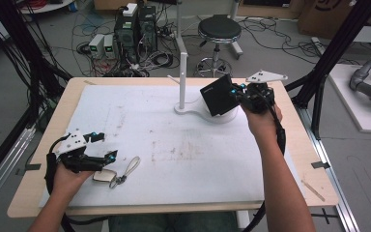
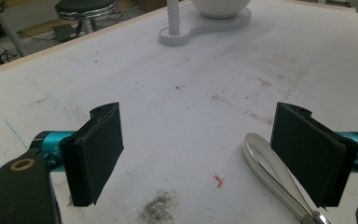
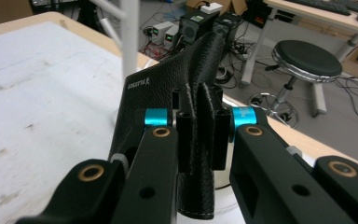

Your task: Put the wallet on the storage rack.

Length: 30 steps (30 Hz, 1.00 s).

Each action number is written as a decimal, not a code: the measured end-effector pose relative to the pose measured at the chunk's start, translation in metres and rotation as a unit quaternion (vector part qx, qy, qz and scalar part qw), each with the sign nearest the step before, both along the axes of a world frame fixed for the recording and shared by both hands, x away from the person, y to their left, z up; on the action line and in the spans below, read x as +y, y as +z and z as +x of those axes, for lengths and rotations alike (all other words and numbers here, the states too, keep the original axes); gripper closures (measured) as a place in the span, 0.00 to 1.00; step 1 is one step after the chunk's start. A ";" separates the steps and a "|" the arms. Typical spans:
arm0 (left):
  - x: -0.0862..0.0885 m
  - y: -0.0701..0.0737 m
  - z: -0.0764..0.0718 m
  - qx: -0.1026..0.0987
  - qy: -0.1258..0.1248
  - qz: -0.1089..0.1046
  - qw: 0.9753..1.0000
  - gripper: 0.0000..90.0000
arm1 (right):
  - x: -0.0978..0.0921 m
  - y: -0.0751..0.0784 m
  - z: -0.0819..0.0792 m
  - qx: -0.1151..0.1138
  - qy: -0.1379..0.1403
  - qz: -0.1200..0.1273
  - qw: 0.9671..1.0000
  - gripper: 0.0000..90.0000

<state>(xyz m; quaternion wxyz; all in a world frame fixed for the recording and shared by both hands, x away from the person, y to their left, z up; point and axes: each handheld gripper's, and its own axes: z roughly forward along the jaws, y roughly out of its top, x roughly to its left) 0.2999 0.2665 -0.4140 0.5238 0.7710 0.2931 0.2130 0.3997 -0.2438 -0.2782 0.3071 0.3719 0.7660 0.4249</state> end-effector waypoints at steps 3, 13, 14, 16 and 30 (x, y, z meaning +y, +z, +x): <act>0.001 0.001 -0.001 -0.002 0.000 0.001 1.000 0.19 | -0.003 0.000 0.011 0.001 -0.010 0.000 1.000 0.95; 0.002 -0.001 0.002 0.003 0.003 0.000 1.000 0.19 | -0.008 -0.008 0.037 0.002 -0.042 -0.013 0.999 0.95; 0.002 -0.001 0.002 0.003 0.003 0.000 1.000 0.19 | -0.008 -0.009 0.039 0.005 -0.045 -0.015 0.999 0.95; 0.003 -0.001 0.001 0.002 0.003 -0.001 1.000 0.19 | -0.008 -0.012 0.042 0.010 -0.049 -0.019 0.999 0.95; 0.005 -0.002 0.001 0.003 0.005 -0.005 1.000 0.19 | -0.001 -0.023 0.056 0.011 -0.062 -0.048 0.997 0.95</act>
